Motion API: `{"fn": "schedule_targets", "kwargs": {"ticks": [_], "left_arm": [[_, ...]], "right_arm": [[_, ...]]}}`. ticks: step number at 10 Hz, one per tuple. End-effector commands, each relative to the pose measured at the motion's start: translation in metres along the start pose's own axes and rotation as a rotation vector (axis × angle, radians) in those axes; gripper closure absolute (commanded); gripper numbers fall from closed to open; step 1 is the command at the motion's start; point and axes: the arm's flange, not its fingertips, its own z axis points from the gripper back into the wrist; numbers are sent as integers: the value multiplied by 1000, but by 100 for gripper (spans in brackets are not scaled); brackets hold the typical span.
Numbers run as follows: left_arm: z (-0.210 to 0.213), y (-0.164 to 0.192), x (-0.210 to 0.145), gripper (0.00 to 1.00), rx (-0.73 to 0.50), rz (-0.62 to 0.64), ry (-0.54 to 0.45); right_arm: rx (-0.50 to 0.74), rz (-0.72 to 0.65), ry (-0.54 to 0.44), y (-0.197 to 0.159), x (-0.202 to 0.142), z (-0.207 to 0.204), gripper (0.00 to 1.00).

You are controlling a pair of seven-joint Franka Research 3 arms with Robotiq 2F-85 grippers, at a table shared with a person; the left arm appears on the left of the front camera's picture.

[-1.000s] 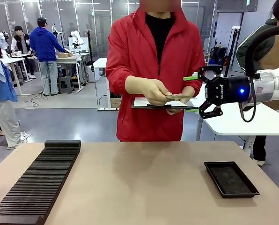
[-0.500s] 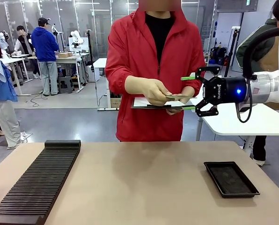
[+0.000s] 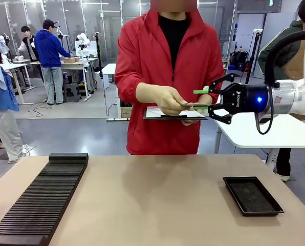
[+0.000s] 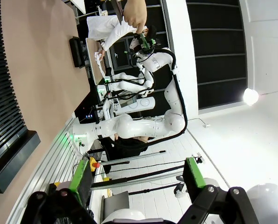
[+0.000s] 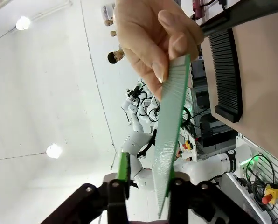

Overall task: Inspect the PCB.
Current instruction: Pick up the Blank PCB that the human is holding.

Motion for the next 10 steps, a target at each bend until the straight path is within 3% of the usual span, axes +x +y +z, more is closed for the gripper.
{"fn": "schedule_targets", "kwargs": {"ticks": [1, 10], "left_arm": [[1, 0, -1, 0, 2, 9, 0], [1, 0, -1, 0, 2, 9, 0]], "right_arm": [[29, -23, 16, -3, 1, -6, 100], [7, -24, 12, -9, 4, -2, 100]]}}
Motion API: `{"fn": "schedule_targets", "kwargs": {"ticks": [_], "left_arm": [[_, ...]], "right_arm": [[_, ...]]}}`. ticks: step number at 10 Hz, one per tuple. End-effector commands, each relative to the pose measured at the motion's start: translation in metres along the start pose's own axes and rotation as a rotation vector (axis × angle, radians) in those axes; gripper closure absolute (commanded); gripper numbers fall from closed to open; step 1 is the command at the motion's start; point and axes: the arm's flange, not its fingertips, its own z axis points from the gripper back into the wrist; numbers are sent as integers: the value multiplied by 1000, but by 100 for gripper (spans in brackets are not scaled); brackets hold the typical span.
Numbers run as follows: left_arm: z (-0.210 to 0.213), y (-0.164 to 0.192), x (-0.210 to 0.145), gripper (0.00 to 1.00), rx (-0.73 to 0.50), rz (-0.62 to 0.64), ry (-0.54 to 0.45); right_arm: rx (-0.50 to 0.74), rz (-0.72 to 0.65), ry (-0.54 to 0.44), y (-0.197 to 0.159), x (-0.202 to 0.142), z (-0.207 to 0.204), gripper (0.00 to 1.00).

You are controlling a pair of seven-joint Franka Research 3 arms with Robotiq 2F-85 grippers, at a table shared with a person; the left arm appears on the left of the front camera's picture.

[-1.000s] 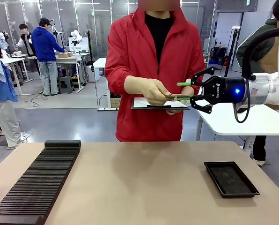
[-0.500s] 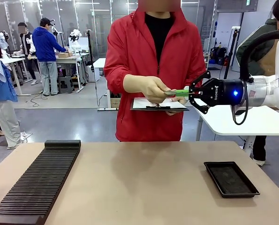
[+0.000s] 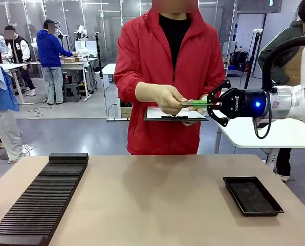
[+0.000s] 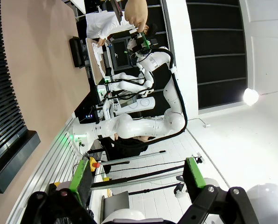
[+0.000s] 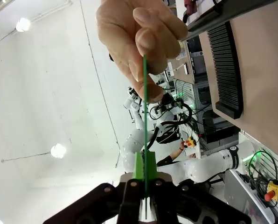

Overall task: Inspect the PCB.
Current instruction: Pick up the Blank PCB that the human is holding, then place the Blank PCB in the ESD tray.

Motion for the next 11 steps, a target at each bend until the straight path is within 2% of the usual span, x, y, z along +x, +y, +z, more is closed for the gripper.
{"fn": "schedule_targets", "kwargs": {"ticks": [1, 11], "left_arm": [[1, 0, -1, 0, 2, 9, 0], [1, 0, -1, 0, 2, 9, 0]], "right_arm": [[-2, 7, -3, 3, -1, -1, 100], [-2, 7, -3, 3, -1, -1, 100]]}}
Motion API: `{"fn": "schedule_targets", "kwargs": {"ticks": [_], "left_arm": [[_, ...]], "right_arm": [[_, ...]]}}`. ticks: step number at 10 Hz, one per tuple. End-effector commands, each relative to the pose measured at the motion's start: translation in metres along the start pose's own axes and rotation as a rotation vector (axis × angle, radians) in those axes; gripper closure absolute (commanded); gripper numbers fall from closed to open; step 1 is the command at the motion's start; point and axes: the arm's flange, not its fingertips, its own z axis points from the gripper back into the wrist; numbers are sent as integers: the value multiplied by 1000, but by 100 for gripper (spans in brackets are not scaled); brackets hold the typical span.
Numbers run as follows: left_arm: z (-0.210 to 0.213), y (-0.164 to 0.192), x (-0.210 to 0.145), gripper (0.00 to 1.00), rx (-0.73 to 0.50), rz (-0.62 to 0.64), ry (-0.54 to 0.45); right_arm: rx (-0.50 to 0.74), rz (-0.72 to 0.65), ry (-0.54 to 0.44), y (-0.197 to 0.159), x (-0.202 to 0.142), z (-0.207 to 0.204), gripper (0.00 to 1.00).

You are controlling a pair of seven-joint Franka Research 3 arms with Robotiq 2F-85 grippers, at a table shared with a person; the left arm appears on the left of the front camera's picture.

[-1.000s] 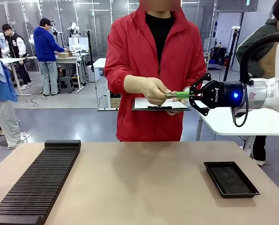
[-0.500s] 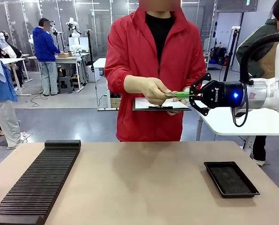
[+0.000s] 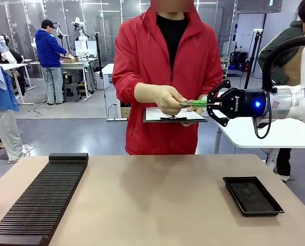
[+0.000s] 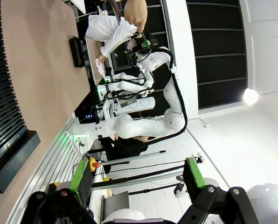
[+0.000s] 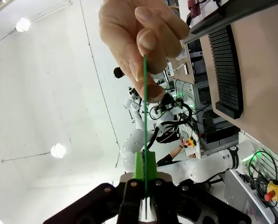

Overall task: Inspect the PCB.
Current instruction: Place the Blank PCB in the ESD tray.

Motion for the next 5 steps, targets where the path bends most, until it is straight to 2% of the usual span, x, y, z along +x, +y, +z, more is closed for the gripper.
{"fn": "schedule_targets", "kwargs": {"ticks": [1, 5], "left_arm": [[1, 0, -1, 0, 2, 9, 0], [1, 0, -1, 0, 2, 9, 0]], "right_arm": [[-2, 7, -2, 3, -1, -1, 100], [-2, 7, -2, 3, -1, -1, 100]]}}
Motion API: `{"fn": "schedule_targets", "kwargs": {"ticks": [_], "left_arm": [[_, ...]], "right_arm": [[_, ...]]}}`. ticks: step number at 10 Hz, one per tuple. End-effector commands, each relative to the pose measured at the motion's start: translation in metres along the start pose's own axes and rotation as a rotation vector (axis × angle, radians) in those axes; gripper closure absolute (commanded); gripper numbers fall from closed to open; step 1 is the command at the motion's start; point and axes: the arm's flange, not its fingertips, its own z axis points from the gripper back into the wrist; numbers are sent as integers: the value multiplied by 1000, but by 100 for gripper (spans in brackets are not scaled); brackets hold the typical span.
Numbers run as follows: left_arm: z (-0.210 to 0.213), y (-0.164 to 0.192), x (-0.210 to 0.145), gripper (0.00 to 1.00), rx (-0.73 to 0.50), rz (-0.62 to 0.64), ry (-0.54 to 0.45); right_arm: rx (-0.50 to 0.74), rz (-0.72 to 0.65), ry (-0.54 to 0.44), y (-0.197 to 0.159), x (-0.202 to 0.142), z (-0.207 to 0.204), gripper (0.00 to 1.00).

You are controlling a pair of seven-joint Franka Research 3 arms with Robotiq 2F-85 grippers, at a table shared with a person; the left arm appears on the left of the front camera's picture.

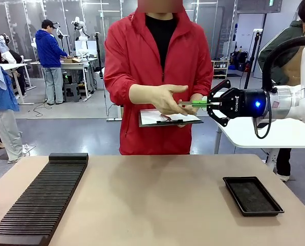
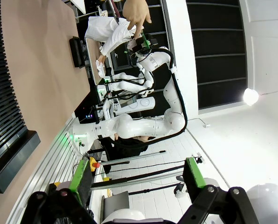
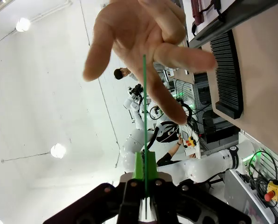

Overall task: Inspect the PCB.
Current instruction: Place the Blank PCB in the ESD tray.

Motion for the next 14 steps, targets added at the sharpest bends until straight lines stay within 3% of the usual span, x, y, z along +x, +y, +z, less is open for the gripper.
{"fn": "schedule_targets", "kwargs": {"ticks": [1, 14], "left_arm": [[1, 0, -1, 0, 2, 9, 0], [1, 0, -1, 0, 2, 9, 0]], "right_arm": [[-2, 7, -2, 3, -1, -1, 100], [-2, 7, -2, 3, -1, -1, 100]]}}
